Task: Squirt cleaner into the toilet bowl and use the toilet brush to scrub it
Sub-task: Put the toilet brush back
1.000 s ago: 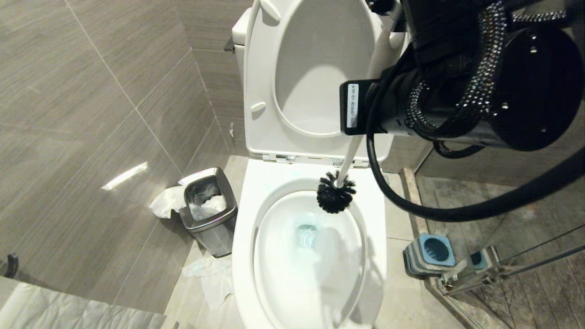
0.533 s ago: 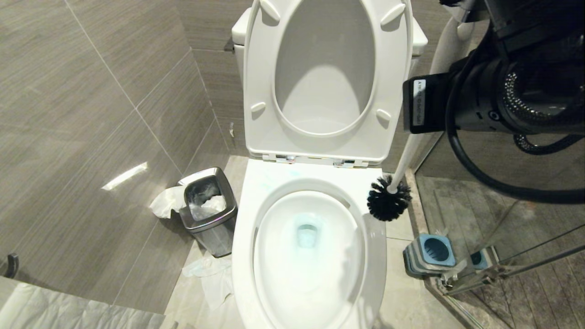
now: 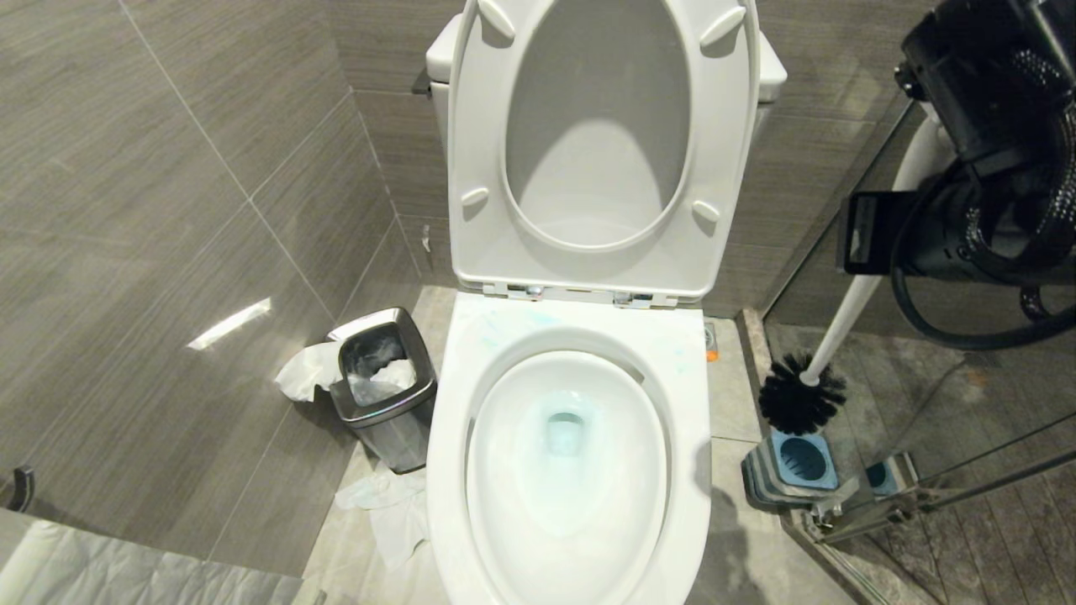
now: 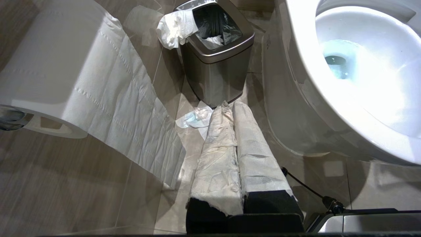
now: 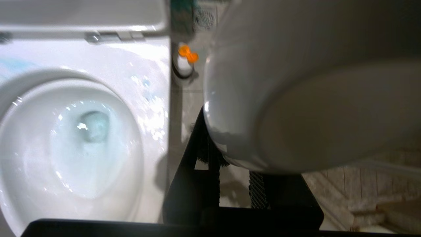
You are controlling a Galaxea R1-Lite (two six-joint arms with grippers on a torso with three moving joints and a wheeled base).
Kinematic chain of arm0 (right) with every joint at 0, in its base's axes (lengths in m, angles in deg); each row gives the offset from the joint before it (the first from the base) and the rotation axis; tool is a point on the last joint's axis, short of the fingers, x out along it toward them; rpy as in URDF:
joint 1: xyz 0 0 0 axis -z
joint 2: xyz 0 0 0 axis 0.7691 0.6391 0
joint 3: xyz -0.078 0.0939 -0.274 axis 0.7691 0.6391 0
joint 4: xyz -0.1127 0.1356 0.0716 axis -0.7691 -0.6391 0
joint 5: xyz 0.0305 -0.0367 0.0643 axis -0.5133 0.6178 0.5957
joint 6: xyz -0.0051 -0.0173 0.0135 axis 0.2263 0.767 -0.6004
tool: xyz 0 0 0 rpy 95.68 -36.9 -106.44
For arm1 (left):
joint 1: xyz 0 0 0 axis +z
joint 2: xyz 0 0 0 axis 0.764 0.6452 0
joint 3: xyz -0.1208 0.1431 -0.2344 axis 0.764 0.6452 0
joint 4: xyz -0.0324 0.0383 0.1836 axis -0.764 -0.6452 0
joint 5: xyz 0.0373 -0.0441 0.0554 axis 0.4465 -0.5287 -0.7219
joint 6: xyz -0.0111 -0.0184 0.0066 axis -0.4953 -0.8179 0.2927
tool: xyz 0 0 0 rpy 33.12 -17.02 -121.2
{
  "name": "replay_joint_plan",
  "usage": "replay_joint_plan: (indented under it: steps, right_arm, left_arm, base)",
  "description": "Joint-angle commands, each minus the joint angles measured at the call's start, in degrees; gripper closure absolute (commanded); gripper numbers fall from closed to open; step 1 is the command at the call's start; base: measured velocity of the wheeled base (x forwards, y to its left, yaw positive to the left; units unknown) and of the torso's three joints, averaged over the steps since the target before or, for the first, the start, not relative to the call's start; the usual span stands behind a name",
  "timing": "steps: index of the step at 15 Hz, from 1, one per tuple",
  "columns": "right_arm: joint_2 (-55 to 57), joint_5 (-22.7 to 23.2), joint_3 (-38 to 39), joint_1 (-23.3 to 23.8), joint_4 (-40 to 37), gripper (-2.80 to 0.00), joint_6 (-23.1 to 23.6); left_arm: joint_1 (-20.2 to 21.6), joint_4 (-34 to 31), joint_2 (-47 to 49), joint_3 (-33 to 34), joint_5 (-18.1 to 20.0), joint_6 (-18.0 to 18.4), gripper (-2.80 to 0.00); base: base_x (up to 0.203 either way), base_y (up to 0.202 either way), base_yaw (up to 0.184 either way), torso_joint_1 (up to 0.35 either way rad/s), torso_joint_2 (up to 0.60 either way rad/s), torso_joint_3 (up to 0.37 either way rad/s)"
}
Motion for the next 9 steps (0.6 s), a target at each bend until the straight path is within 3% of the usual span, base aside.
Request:
replay_joint_plan:
  steps: [1, 4, 7, 9]
  right_arm:
    - [-4.1, 1.6, 7.5, 2.9, 1.3, 0.0, -0.9]
    - [-6.9, 4.2, 23.2, 10.0, 15.9, 0.0, 0.1]
    - [-7.3, 9.2, 36.8, 18.9, 40.9, 0.0, 7.6]
    - [-5.9, 14.1, 42.8, 24.2, 53.1, 0.0, 12.0]
  left_arm:
    - [0.0, 0.0, 0.1, 0.0, 0.0, 0.0, 0.0]
    - [0.0, 0.0, 0.1, 0.0, 0.0, 0.0, 0.0]
    - [0.0, 0.0, 0.1, 0.0, 0.0, 0.0, 0.0]
    - [0.0, 0.0, 0.1, 0.0, 0.0, 0.0, 0.0]
  base:
    - [0.0, 0.0, 0.0, 0.0, 0.0, 0.0]
    - [0.0, 0.0, 0.0, 0.0, 0.0, 0.0]
    - [0.0, 0.0, 0.0, 0.0, 0.0, 0.0]
    - [0.0, 0.0, 0.0, 0.0, 0.0, 0.0]
